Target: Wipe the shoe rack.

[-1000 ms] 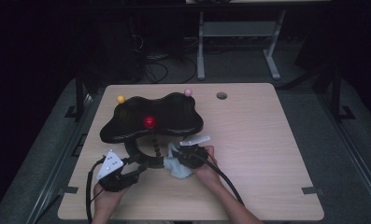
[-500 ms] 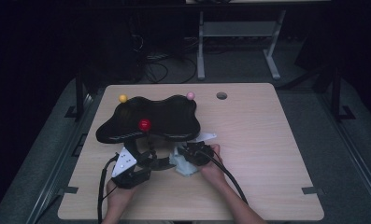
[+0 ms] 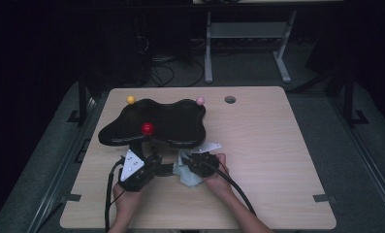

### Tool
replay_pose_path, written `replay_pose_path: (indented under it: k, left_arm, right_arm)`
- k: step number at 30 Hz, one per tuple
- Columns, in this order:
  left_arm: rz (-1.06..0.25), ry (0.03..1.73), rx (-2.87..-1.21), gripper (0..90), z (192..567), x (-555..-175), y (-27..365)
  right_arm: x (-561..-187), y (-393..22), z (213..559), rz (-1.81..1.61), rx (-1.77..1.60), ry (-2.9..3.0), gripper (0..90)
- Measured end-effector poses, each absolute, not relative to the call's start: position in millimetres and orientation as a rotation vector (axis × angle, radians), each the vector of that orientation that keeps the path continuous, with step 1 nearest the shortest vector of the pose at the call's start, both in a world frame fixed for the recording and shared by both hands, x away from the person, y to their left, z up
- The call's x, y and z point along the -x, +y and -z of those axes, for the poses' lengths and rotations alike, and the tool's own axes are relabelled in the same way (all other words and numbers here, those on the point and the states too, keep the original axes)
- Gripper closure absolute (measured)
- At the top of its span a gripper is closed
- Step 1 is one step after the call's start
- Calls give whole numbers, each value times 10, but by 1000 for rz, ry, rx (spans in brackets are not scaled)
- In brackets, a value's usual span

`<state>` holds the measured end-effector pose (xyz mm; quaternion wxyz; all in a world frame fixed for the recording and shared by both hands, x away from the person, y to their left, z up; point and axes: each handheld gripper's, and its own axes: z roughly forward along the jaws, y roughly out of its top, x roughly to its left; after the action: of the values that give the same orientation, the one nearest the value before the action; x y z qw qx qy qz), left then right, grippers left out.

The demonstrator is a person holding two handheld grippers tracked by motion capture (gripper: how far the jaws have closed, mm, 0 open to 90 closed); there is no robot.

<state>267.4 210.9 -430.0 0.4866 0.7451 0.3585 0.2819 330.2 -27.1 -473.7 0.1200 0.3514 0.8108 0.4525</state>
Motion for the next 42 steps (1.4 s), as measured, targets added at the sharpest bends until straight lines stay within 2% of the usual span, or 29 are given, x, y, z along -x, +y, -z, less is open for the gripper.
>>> replay_pose_path:
  k: [8, 14, 19, 25, 30, 36, 42]
  left_arm:
    - [-670, 848, -1801, 749, 4324, -2737, 2059]
    - [-640, 834, -1804, 748, 4326, -2745, 2065]
    - [-620, 837, -1805, 747, 4329, -2731, 2088]
    - [-617, 831, -1807, 756, 4332, -2721, 2080]
    - [-604, 800, -1822, 757, 4330, -2720, 1985]
    - [-587, 784, -1827, 757, 4331, -2713, 1909]
    - [-581, 781, -1832, 757, 4326, -2730, 1901]
  right_arm:
    - [-3373, -355, 4724, -1271, -1054, 2333, 817]
    - [-3293, -313, 4708, -1282, -1014, 2357, 816]
    - [-3412, -473, 4733, -1306, -1108, 2322, 814]
    - [-3243, -330, 4707, -1312, -1026, 2355, 812]
    - [-3347, -482, 4731, -1290, -1081, 2324, 810]
    - [-3227, -447, 4692, -1301, -1022, 2352, 806]
    - [-3318, -623, 4716, -1277, -1091, 2316, 807]
